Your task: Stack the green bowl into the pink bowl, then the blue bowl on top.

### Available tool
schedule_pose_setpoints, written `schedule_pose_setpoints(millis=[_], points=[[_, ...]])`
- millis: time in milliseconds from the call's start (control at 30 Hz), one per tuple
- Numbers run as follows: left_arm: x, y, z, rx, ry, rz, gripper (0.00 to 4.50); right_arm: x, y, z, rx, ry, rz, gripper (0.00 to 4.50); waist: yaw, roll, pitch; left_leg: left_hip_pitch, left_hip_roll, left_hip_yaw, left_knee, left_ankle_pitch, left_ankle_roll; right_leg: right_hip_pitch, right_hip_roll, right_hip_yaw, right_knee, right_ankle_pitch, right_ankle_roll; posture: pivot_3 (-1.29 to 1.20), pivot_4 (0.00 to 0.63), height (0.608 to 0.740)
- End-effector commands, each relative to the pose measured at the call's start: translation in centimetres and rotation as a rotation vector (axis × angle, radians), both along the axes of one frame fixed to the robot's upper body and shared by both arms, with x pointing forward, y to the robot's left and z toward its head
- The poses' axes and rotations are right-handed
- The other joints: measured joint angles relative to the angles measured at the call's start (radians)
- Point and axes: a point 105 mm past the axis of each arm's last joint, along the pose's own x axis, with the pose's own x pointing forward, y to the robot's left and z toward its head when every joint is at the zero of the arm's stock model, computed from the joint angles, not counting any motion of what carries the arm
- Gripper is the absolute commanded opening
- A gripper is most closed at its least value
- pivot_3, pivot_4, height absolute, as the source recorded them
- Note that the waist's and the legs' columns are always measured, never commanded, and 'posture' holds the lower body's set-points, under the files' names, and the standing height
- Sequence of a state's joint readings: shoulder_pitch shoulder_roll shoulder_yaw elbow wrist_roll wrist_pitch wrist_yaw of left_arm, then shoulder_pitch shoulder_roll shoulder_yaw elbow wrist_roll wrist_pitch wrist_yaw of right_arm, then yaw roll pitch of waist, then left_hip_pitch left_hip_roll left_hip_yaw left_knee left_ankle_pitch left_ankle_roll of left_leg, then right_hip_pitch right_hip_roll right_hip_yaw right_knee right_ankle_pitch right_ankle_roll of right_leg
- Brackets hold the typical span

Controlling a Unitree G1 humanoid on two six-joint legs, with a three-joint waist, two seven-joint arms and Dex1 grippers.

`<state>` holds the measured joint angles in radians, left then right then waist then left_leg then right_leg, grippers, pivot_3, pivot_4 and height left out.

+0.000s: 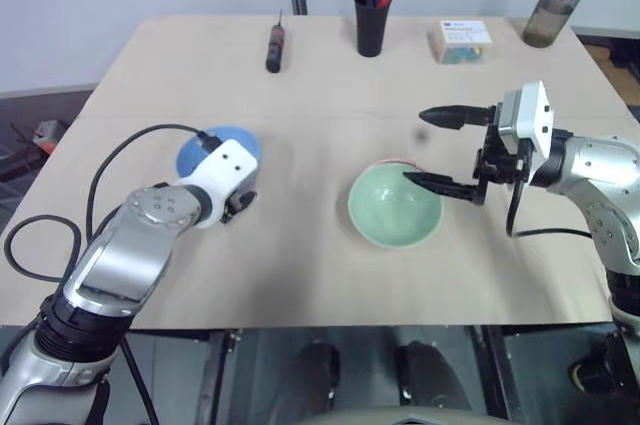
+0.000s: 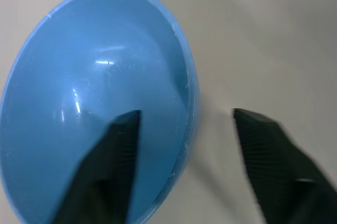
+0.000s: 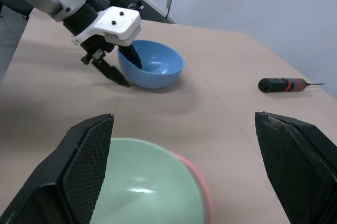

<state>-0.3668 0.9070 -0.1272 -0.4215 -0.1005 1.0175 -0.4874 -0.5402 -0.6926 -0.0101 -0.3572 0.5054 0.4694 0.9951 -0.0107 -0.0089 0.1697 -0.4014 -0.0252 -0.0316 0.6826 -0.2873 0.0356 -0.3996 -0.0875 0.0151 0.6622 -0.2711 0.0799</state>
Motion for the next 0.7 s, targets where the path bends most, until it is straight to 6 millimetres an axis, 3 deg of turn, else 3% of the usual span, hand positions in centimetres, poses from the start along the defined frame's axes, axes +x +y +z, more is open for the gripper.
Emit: schedule_pose_setpoints(millis=[33,100,467,600,700], points=[[0.3,0.2,1.2,0.031,-0.045,-0.009,1.03,-0.7,-0.3,1.1,0.004,-0.051,-0.004,4.50,0.000,0.000,0.000,0.000,0.000,0.000,0.000,0.000,0.000,0.000,0.000,0.000,0.000,0.000,0.000,0.00,0.150,0.740],[0.3,0.1,1.2,0.030,-0.047,-0.018,0.11,-0.7,-0.4,1.0,0.003,-0.049,-0.008,4.50,0.000,0.000,0.000,0.000,0.000,0.000,0.000,0.000,0.000,0.000,0.000,0.000,0.000,0.000,0.000,0.00,0.150,0.740],[0.5,-0.9,2.5,0.025,-0.100,-0.112,0.04,-0.6,-1.0,0.9,0.002,-0.055,-0.049,4.50,0.000,0.000,0.000,0.000,0.000,0.000,0.000,0.000,0.000,0.000,0.000,0.000,0.000,0.000,0.000,0.00,0.150,0.740],[-0.1,-3.6,4.1,-0.019,-0.150,-0.311,0.04,-0.8,-1.8,0.8,0.002,-0.058,-0.090,4.50,0.001,0.000,0.000,0.000,0.000,0.000,0.000,0.000,0.000,0.000,0.000,0.000,0.000,0.000,0.000,0.00,0.150,0.740],[-1.6,-7.8,5.8,-0.061,-0.195,-0.647,0.04,-1.9,-4.1,0.3,-0.019,-0.042,-0.166,4.50,0.012,0.000,0.000,-0.002,0.000,-0.001,0.001,0.000,0.000,-0.001,-0.001,-0.001,-0.001,0.000,0.000,0.00,0.150,0.740]])
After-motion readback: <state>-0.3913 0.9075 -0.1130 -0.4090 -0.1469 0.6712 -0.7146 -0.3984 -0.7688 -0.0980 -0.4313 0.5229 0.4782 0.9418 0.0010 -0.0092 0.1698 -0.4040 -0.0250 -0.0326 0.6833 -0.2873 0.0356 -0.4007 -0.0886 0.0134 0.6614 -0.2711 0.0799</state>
